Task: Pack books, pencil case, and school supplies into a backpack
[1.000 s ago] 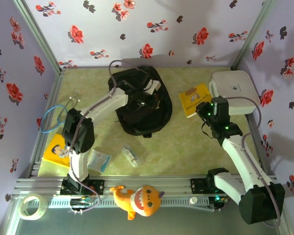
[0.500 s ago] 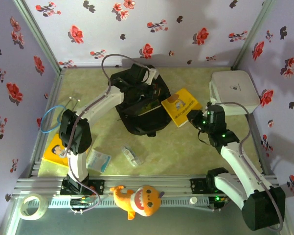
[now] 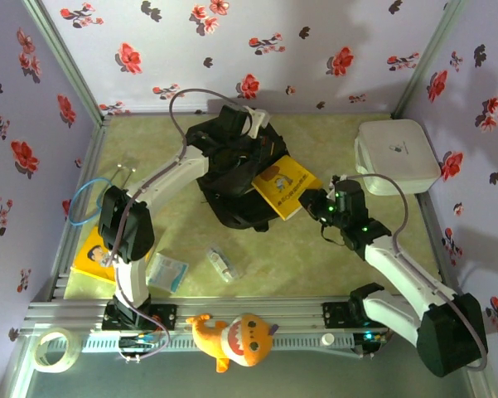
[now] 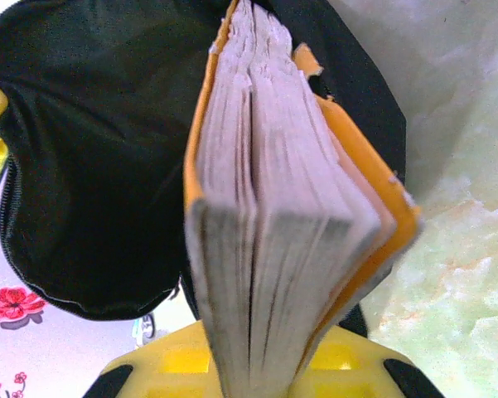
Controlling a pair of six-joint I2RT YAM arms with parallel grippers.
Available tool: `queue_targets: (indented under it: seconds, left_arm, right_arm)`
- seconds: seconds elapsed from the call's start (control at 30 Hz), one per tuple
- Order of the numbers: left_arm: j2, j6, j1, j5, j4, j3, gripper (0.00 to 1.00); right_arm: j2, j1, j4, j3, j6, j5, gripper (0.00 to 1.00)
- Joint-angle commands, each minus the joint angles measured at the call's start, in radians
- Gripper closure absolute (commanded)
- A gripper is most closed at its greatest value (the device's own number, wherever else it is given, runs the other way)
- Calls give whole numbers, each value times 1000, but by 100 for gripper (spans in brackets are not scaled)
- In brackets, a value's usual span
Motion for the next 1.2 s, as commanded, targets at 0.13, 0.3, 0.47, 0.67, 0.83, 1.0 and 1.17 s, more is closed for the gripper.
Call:
queue_targets:
  seconds: [0.13,0.3,0.47,0.67,0.83,1.0,1.17]
  left_arm:
    - [-74,-14,-5,18,104,-4,100]
    - [-75,-25,-5,39,113,-10,100]
    - [-79,-32,-5,59,125,-18,100]
    - [-83,-35,-6,69,131,-19,100]
    - [-84,-38,-5,76,144,-20,100]
    - [-86,-49,-5,76,137,-27,100]
    - [-86,-66,-5,77,132,-28,100]
  right_arm:
    - [54,17,148,-12,73,-11,92]
    - [135,38,218,15,85,-15,92]
    - [207,55,259,53,87,-18,92]
    - [267,61,240,79,95,31,92]
    - [405,65,243,125,141,70,92]
    - [571,82,258,250,173,56,92]
    - [686,105,293,358,229,50,91]
